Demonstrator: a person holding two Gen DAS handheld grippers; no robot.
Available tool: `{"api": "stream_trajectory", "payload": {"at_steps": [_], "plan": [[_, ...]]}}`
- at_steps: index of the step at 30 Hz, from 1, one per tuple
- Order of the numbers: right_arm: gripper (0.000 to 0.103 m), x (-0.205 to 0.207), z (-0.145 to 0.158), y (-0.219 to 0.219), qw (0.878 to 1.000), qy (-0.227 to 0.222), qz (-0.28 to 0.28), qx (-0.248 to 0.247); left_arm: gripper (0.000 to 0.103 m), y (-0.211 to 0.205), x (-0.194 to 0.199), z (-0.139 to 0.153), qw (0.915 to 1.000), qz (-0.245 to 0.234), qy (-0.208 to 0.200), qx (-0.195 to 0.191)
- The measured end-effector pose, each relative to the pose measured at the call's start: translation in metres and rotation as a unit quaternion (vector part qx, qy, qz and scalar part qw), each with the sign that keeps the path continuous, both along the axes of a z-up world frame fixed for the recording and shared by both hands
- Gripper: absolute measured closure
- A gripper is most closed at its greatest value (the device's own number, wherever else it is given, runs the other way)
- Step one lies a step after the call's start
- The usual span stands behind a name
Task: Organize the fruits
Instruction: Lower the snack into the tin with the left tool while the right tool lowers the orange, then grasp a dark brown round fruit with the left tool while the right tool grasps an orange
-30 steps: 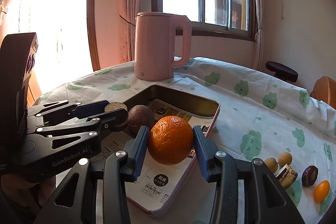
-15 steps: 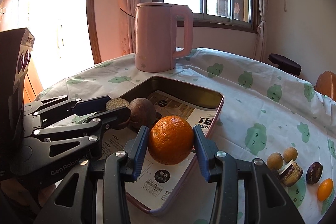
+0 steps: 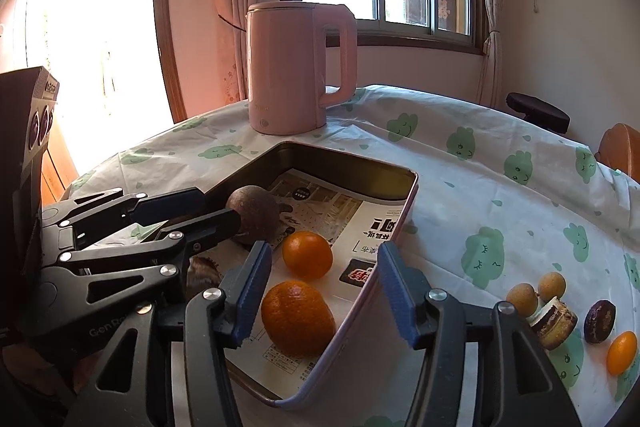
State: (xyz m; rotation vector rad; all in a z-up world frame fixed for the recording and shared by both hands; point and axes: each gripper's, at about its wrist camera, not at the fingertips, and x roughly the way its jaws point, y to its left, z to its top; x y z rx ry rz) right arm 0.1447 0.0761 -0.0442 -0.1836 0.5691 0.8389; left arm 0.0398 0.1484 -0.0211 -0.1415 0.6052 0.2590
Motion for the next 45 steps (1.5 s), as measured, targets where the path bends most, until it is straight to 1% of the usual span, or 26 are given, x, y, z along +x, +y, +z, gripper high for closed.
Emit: {"api": "stream_trajectory", "payload": {"at_steps": [2,6,8,10,12,15,18,20,22,25,28,31,35,41,45], "plan": [[0.042,-0.001,0.001,-0.002,1.000,-0.003,-0.004,0.004,0.044,0.002,-0.001,0.000,1.0000,0.002,-0.004,-0.003],[0.038,-0.001,0.003,-0.006,1.000,-0.007,-0.011,0.013,0.041,0.002,-0.003,0.002,0.9999,0.003,-0.012,-0.005],[0.036,-0.002,0.004,-0.008,1.000,-0.010,-0.014,0.018,0.037,0.003,-0.004,0.003,0.9998,0.004,-0.016,-0.006],[0.033,-0.003,0.006,-0.012,0.999,-0.014,-0.018,0.026,0.031,0.003,-0.007,0.006,0.9997,0.010,-0.023,0.000],[0.028,-0.003,0.007,-0.017,0.999,-0.017,-0.024,0.038,0.030,0.004,-0.010,0.009,0.9994,0.014,-0.031,0.004],[0.028,-0.002,0.009,-0.026,0.998,-0.017,-0.036,0.053,0.030,0.011,-0.014,0.017,0.9988,0.026,-0.040,0.004],[0.028,-0.001,0.011,-0.036,0.997,-0.024,-0.054,0.058,0.030,0.023,-0.018,0.029,0.9976,0.045,-0.053,0.005],[0.028,0.000,0.012,-0.045,0.996,-0.028,-0.069,0.056,0.025,0.031,-0.020,0.037,0.9965,0.059,-0.059,0.006],[0.028,0.003,0.014,-0.056,0.995,-0.027,-0.082,0.059,0.023,0.037,-0.022,0.045,0.9951,0.072,-0.067,0.008],[0.028,0.008,0.019,-0.076,0.992,-0.027,-0.103,0.066,0.022,0.038,-0.022,0.054,0.9941,0.079,-0.074,0.010],[0.028,0.012,0.022,-0.097,0.990,-0.027,-0.123,0.068,0.022,0.025,-0.017,0.056,0.9950,0.065,-0.075,0.011],[0.028,0.017,0.023,-0.120,0.987,-0.029,-0.145,0.069,0.018,0.001,-0.009,0.055,0.9963,0.042,-0.071,0.026],[0.028,0.023,0.025,-0.154,0.981,-0.030,-0.177,0.072,0.018,-0.034,0.004,0.054,0.9969,0.003,-0.065,0.043],[0.028,0.034,0.024,-0.208,0.970,-0.026,-0.233,0.070,0.018,-0.077,0.023,0.052,0.9960,-0.042,-0.056,0.055],[0.028,0.044,0.020,-0.236,0.961,-0.015,-0.267,0.072,0.018,-0.102,0.037,0.049,0.9948,-0.066,-0.052,0.058]]}}
